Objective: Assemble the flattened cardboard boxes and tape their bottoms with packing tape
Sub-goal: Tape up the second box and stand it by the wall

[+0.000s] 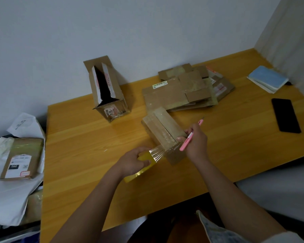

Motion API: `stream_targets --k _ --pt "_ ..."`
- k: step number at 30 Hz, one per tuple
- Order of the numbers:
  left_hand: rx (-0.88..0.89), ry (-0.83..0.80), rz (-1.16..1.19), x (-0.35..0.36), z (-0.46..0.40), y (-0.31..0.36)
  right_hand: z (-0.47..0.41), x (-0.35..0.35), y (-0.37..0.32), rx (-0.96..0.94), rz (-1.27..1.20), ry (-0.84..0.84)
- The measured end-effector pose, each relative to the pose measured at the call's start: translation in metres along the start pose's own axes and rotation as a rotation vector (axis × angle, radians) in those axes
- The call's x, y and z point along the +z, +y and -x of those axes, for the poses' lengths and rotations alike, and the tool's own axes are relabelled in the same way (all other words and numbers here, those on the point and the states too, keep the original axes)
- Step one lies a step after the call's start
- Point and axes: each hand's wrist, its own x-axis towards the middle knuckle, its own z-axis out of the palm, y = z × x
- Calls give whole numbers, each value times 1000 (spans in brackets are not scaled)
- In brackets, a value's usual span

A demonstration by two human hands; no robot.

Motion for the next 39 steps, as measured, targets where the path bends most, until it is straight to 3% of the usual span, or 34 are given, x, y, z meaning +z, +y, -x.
stream_targets --k 7,10,16,20,26,31,39 --pt "1 -3 -1 3 -8 4 -4 -2 -1 5 11 -40" --pt "33 38 27 8 -8 0 -6 -12 -2 -18 147 -70" --pt "24 40 63 2 -11 -6 17 -16 -3 -392 175 116" --pt "66 39 32 1 -15 -5 49 5 -11 -481 99 -101" --pt "81 164 107 1 -25 3 56 17 -5 -402 -64 -365" --pt "26 180 168 -6 -30 6 51 17 15 -426 -29 -356" --pt "19 179 208 -5 -32 5 45 21 18 -638 242 -443"
